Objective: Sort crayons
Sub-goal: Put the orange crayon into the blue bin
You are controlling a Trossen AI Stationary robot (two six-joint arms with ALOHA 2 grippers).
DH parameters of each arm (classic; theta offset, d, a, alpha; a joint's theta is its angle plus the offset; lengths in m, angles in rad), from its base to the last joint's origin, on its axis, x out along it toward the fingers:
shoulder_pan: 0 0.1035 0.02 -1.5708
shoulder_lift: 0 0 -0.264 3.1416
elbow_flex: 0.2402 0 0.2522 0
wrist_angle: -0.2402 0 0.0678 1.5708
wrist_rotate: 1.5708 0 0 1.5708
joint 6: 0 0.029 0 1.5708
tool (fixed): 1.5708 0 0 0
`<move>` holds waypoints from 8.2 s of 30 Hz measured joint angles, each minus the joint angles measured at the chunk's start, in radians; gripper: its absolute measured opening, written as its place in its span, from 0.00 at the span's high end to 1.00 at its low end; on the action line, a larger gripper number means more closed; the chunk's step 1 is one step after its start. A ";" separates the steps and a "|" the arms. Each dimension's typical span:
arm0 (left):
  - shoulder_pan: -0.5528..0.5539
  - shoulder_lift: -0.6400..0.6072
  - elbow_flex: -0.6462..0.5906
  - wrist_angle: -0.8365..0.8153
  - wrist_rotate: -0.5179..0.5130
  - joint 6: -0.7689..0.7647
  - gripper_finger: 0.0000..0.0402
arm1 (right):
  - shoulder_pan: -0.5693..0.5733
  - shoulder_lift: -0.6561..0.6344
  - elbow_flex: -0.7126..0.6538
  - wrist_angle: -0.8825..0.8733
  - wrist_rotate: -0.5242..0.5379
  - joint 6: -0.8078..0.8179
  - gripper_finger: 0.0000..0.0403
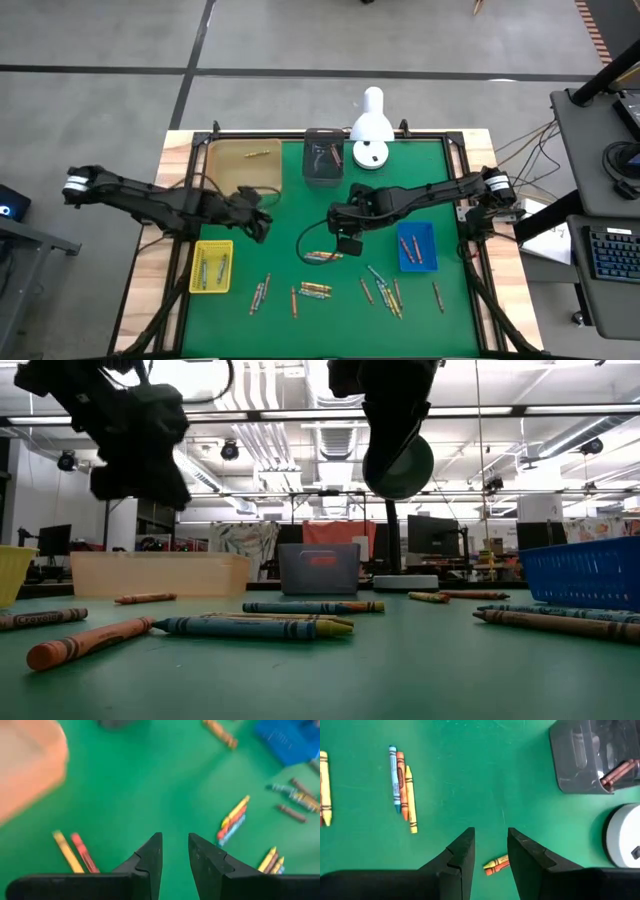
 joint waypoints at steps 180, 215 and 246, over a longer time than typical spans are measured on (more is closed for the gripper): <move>-0.061 0.335 0.172 0.033 -0.093 0.428 1.00 | -0.003 0.002 -0.200 0.350 -0.043 -0.203 0.77; -0.048 0.097 -0.248 1.280 0.069 0.950 1.00 | -0.063 0.007 -0.524 1.745 -0.261 -0.291 0.77; -0.003 0.028 -0.246 1.218 0.002 1.027 0.65 | -0.169 0.005 -0.316 1.305 -0.199 -0.442 0.96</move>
